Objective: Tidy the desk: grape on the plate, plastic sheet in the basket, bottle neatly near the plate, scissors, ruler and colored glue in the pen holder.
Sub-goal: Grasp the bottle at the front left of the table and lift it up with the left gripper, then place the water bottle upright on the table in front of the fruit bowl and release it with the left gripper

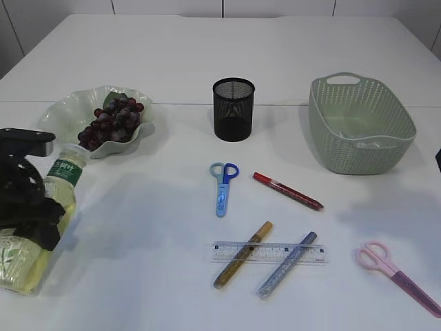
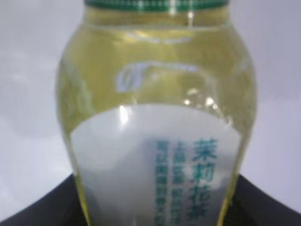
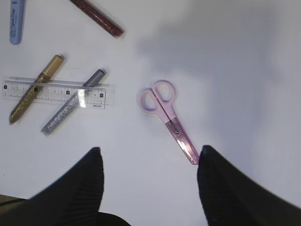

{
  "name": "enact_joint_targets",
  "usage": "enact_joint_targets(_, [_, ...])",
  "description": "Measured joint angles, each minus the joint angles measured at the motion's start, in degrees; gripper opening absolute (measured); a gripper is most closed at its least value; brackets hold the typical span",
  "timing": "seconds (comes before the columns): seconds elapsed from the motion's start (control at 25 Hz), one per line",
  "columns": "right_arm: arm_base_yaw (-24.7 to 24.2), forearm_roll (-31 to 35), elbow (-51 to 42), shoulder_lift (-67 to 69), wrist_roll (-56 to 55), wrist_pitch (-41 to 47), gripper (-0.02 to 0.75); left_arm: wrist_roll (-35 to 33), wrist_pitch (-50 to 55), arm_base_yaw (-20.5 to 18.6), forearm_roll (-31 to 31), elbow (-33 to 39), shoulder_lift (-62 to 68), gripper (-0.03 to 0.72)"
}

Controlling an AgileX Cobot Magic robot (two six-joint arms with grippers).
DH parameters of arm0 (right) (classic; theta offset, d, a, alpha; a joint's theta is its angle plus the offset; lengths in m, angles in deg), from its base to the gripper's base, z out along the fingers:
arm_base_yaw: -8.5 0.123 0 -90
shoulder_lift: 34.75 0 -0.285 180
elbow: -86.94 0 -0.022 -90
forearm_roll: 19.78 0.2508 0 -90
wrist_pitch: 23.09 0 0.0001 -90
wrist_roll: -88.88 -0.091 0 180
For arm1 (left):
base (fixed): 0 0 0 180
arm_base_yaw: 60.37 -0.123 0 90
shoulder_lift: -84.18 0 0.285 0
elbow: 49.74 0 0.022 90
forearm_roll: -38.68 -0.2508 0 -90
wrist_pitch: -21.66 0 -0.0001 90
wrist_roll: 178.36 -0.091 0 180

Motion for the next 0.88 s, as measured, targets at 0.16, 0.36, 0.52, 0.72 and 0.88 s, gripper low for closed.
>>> enact_joint_targets(0.16, [0.0, 0.0, 0.0, -0.09, 0.0, -0.47, 0.493, 0.0, -6.79, 0.0, 1.31, 8.15, -8.69, 0.418])
enact_joint_targets(0.36, [0.0, -0.09, 0.0, -0.09, 0.0, -0.56, 0.493, 0.0, -19.9, 1.22, 2.02, 17.25, -19.22, 0.417])
enact_joint_targets(0.52, [0.0, -0.09, 0.0, -0.09, 0.0, -0.7, 0.493, 0.0, -35.79, 4.43, 2.28, 23.71, -24.35, 0.417])
enact_joint_targets(0.72, [0.0, -0.09, 0.0, -0.09, 0.0, -0.7, 0.493, 0.0, -56.28, 8.43, 2.48, 29.53, -23.71, 0.417])
enact_joint_targets(0.88, [0.0, -0.09, 0.0, -0.09, 0.0, -0.84, 0.493, 0.0, -68.81, 9.03, 2.48, 30.69, -19.35, 0.417])
